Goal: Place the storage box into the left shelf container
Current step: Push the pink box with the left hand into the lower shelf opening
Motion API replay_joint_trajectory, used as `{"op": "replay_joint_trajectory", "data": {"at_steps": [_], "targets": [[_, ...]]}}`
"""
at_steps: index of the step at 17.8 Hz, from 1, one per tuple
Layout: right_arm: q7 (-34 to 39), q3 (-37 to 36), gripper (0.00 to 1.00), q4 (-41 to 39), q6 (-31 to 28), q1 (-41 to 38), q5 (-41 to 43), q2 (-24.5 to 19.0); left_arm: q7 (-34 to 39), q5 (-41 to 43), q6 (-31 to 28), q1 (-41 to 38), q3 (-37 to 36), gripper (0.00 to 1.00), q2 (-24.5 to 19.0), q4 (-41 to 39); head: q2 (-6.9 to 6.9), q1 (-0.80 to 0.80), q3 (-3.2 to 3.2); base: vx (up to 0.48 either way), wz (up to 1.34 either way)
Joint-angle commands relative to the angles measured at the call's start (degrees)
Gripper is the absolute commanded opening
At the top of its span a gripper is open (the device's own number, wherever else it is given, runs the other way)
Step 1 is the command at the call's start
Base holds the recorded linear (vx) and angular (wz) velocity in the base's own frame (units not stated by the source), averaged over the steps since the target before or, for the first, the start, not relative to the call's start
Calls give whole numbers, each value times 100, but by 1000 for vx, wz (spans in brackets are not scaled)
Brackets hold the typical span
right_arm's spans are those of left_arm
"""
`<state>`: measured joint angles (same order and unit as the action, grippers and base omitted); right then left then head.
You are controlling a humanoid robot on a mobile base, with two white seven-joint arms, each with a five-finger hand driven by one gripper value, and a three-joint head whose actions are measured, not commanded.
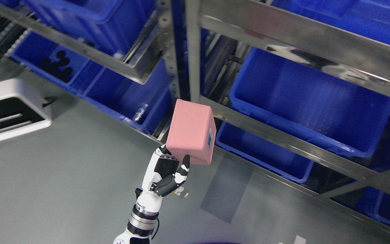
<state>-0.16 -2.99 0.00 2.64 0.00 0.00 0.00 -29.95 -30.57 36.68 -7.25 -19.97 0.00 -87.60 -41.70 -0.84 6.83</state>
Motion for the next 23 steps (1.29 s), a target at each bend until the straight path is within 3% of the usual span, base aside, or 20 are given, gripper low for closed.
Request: {"op": "replay_joint_trajectory", "data": {"at_steps": [1,6,10,19,20,23], "targets": [[8,0,100,-100,17,27,123,100,-2,7,-12,39,-51,4,-100,401,0,0,0,257,-1019],[8,0,100,-100,26,27,123,100,15,523,-179,635,194,4,-100,795,0,0,0,212,-844],[-1,0,100,-100,17,27,123,100,15,1140,-705,1321,520,4,-100,1402,0,0,0,174,-515],[-1,0,100,-100,17,27,123,100,33,2133,-1813,3500,995,7,-100,3141,2,0,0,109,-281],[-1,0,100,-100,17,27,123,100,41,2291,-1857,3720,978,9,-100,3413,2,0,0,59,-141],[-1,0,100,-100,26,27,123,100,41,2915,-1867,4170,925,32,-100,4074,3,0,0,43,-101]]}}
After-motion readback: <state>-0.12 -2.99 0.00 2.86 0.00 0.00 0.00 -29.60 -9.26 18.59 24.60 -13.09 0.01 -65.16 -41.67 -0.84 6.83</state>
